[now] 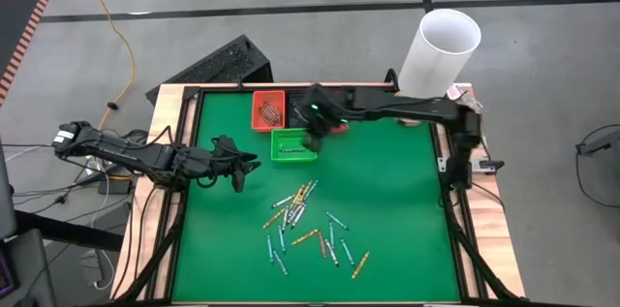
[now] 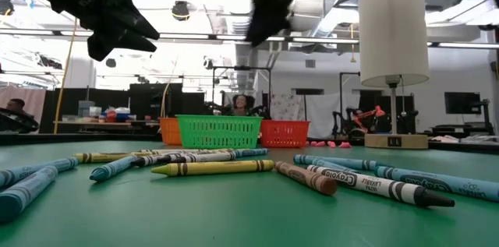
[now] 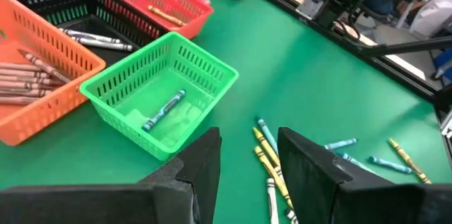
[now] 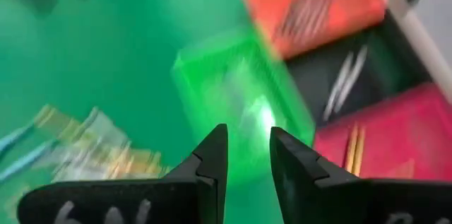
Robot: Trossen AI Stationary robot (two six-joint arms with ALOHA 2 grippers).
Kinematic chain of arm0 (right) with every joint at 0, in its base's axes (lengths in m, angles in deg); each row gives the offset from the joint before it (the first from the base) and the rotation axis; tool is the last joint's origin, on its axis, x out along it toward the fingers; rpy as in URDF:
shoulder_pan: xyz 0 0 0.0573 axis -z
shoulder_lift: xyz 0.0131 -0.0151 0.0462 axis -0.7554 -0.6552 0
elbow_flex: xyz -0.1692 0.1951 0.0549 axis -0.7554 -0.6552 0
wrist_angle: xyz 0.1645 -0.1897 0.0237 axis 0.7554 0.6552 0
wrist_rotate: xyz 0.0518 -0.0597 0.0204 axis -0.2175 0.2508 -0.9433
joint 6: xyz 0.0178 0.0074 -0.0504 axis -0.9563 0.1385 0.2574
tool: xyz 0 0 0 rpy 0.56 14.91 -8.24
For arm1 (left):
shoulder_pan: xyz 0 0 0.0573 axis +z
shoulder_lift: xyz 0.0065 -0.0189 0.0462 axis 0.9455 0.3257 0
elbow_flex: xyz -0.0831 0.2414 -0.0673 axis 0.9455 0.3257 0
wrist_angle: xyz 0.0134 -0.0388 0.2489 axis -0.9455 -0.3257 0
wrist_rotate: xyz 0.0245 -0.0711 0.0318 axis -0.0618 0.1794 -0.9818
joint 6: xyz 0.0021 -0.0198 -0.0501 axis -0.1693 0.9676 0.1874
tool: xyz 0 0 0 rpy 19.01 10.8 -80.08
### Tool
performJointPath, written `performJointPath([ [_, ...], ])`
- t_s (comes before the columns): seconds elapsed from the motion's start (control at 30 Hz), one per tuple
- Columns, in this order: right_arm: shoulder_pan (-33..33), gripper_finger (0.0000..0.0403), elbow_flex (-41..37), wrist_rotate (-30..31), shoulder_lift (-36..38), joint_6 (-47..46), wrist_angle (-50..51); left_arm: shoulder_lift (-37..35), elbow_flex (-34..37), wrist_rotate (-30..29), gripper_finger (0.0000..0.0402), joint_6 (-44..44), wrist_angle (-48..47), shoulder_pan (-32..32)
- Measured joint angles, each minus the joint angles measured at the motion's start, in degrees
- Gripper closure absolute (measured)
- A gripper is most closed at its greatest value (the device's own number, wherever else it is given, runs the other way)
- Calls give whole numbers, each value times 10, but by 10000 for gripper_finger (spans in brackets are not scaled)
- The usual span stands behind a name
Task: Sort crayons
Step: Put a red crayon in the orange basket, then put a blue crayon in the green basket
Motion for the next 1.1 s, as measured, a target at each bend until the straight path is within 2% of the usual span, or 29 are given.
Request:
performJointPath([
  [0.1,-48,300,-2,16,48,-90,113,0,0,1,271,0,2,0],
  [0.23,-137,301,-41,104,89,-188,152,0,0,1,271,0,5,0],
  [0.3,-184,301,-74,130,96,-234,153,0,0,1,271,0,4,0],
  [0.43,-266,301,-149,137,93,-342,140,0,0,2,271,0,4,0],
  [0.53,-311,301,-213,133,85,-410,66,0,0,2,271,0,4,0],
  [0.67,-347,301,-274,104,75,-425,-79,0,0,1,271,0,5,0],
  [0.83,-368,301,-296,100,56,-316,-230,0,0,1,271,-3,8,0],
  [0.93,-366,301,-297,100,46,-280,-230,0,0,2,271,-4,10,0],
  [1.1,-345,301,-299,74,36,-305,-184,0,0,6,271,-2,7,0],
])
